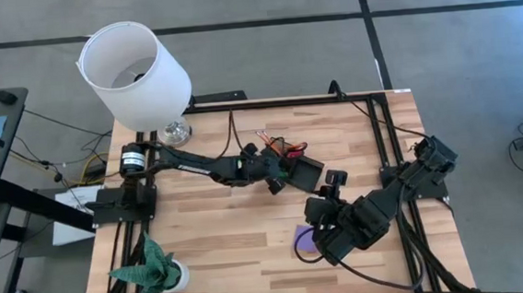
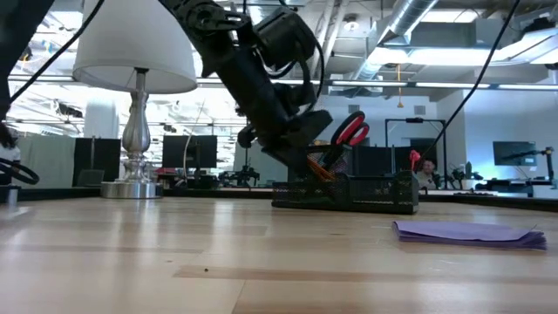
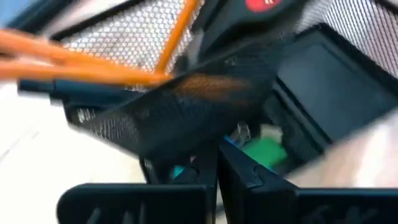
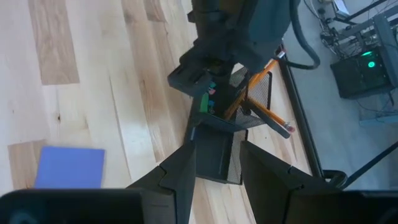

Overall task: Pick and place office supplies into organizer
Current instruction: Put the violet sticky notes into the black desk organizer

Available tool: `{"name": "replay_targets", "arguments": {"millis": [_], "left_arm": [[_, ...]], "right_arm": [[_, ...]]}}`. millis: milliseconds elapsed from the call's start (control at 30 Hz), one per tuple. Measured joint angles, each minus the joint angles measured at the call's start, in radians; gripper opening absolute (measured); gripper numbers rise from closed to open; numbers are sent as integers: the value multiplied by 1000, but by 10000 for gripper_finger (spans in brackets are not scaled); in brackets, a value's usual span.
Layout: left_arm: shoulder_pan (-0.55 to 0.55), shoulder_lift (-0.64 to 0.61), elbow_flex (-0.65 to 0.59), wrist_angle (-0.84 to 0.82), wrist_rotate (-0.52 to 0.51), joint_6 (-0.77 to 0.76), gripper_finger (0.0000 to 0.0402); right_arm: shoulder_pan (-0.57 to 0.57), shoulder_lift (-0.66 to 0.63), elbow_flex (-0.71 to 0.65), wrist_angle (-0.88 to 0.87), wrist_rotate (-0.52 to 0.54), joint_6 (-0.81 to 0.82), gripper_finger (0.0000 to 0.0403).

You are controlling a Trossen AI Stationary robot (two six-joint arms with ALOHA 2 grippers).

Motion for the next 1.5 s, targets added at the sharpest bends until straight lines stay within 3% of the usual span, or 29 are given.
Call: {"name": "replay_targets", "arguments": {"millis": [100, 300, 567, 700, 767, 933, 1067, 1267, 1500], "left_arm": [[0, 5, 1, -2, -31, 4, 0], [-10, -11, 0, -21, 33, 27, 1], [-81, -234, 0, -162, 75, 99, 0], [-106, -377, 2, -222, 62, 165, 0], [-109, -437, 2, -263, 56, 180, 0], [-112, -541, 2, -404, 24, 240, 0], [-109, -577, 2, -500, -52, 248, 0], [-95, -577, 1, -576, -111, 257, 30], [-84, -574, 1, -602, -171, 244, 97]], "right_arm": [[5, 0, 0, 3, -5, 0, 121], [8, 0, 0, -14, -8, 61, 121], [60, -1, -119, 13, -109, 321, 121], [111, 0, -230, 174, -210, 425, 121], [138, 0, -282, 337, -250, 442, 121], [186, 1, -421, 769, -302, 412, 121], [192, 2, -534, 978, -304, 441, 121], [129, 2, -622, 1037, -328, 422, 121], [29, 3, -650, 1022, -465, 272, 156]]}}
